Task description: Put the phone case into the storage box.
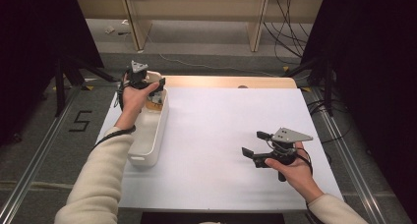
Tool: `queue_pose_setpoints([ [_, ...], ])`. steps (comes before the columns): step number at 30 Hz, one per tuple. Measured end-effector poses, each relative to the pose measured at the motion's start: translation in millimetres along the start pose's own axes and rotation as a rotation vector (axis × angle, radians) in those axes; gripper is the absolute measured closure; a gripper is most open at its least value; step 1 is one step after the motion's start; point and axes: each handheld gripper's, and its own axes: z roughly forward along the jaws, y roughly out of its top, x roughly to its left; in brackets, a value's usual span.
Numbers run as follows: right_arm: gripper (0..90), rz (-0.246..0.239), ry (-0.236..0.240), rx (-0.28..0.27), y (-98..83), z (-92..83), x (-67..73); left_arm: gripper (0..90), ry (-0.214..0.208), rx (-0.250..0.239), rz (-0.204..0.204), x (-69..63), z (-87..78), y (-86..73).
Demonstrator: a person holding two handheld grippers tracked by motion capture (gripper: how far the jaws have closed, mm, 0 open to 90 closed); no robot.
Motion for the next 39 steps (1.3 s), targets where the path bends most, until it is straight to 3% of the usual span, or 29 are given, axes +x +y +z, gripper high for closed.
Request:
queue_pose_setpoints([
  [39, 14.3, -0.001, 0.002, 0.001, 0.0, 0.1, -0.1, 8.1, 0.003, 0.02, -0.015, 2.0, 8.9, -3.7],
])
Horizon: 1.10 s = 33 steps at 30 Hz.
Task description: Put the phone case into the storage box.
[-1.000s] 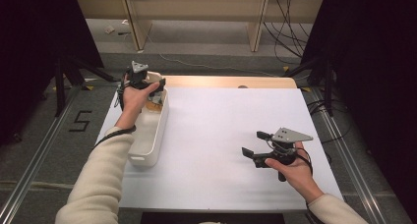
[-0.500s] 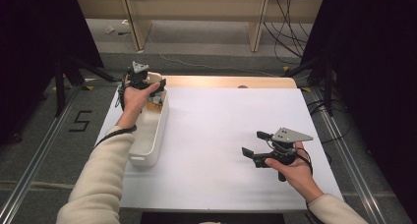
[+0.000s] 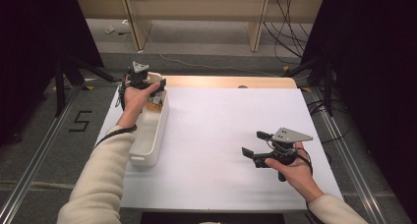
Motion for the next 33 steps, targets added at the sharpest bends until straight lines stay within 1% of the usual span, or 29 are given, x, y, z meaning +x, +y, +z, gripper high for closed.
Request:
queue_pose_setpoints([
  [2, 14.3, 0.0, -0.001, 0.0, 0.0, 0.0, -0.1, 8.1, 0.0, -0.002, -0.004, 0.5, 0.2, -0.1],
  [17, 14.3, 0.0, 0.0, -0.001, 0.1, -0.1, 0.0, 6.9, 0.004, 0.004, 0.001, 0.8, 1.9, 0.8],
  [24, 14.3, 0.001, 0.0, 0.001, 0.0, 0.0, -0.3, 4.1, 0.006, 0.002, -0.014, 1.8, 2.2, 2.2],
  [28, 14.4, 0.0, 0.002, 0.001, -0.2, 0.3, -0.3, 0.0, -0.004, 0.01, -0.01, 1.5, 2.9, 2.5],
  [33, 14.4, 0.001, 0.002, 0.001, -0.3, 0.3, -0.3, 0.0, -0.007, 0.008, -0.003, 0.6, 3.2, 2.6],
])
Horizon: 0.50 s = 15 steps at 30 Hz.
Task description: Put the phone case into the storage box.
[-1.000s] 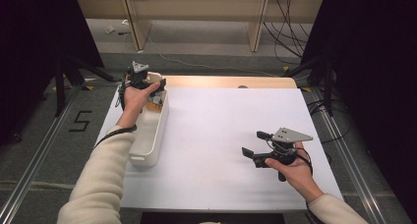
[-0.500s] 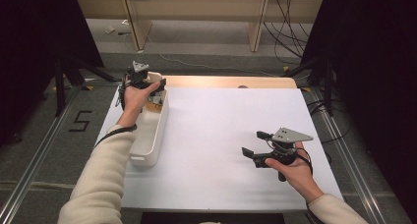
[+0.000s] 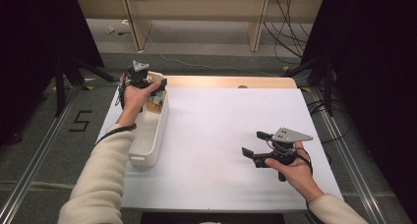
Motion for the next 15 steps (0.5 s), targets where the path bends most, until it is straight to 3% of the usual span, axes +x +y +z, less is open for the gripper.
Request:
queue_pose_setpoints([
  [15, 14.4, 0.001, 0.003, 0.003, 0.0, 0.2, 0.5, 0.0, -0.016, -0.032, 0.004, -3.2, -1.2, 6.1],
])
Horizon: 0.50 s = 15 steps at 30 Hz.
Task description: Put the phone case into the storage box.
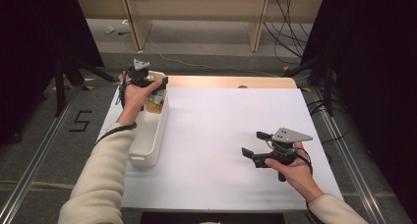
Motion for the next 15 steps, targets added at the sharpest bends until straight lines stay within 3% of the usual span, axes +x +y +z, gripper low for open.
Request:
queue_pose_setpoints([
  [15, 14.4, -0.001, 0.003, 0.001, -0.1, 0.3, 0.5, 0.0, 0.001, -0.042, 0.015, 0.2, -3.6, 8.0],
])
